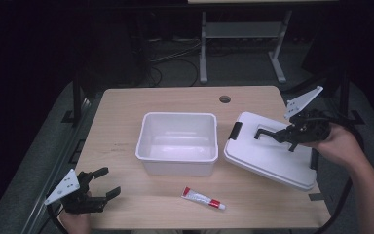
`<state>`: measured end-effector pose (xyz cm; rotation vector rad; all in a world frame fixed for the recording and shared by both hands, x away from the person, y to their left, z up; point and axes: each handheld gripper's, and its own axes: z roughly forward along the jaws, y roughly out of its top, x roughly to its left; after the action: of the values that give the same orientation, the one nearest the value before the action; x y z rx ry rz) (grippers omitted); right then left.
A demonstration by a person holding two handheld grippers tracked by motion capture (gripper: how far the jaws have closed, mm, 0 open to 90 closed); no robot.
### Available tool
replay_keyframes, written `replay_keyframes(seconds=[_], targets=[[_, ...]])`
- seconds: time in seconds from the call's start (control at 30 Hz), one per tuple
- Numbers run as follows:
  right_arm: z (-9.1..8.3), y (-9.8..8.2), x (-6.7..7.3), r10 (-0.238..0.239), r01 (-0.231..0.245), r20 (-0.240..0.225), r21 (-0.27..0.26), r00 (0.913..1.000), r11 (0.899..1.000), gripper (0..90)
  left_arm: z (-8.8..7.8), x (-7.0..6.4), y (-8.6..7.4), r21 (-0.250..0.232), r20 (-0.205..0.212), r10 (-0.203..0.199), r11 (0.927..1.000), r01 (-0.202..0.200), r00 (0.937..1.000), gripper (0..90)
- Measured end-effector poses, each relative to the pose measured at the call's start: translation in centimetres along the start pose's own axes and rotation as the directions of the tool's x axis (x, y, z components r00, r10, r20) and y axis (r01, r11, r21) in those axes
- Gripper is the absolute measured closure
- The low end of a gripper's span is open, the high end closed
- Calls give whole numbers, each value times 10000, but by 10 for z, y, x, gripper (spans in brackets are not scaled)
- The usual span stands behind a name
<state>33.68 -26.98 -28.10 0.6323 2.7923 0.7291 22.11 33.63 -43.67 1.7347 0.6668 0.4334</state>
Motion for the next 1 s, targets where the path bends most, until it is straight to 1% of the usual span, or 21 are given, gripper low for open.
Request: replay_keyframes(seconds=[0.5, 0.8, 0.9, 0.93, 1.0], targets=[[24, -24, -2, 409, -410, -213, -32, 9989, 9992, 837, 1, 0, 0, 21, 27, 31, 10000, -31, 10000, 157], [47, -34, -1, 593, -589, -480, 99, 9971, 9982, 837, 1, 0, 0, 10, 13, 35, 10000, -35, 10000, 157], [54, -37, -1, 656, -655, -549, 48, 9963, 9978, 837, 1, 0, 0, -4, 7, 36, 10000, -36, 10000, 157], [59, -39, 0, 718, -714, -608, 85, 9956, 9974, 836, 1, 0, 0, -5, 9, 31, 10000, -31, 10000, 157], [62, -41, 0, 734, -730, -650, 86, 9952, 9973, 836, 1, 0, 0, -11, 9, 35, 10000, -35, 10000, 157]])
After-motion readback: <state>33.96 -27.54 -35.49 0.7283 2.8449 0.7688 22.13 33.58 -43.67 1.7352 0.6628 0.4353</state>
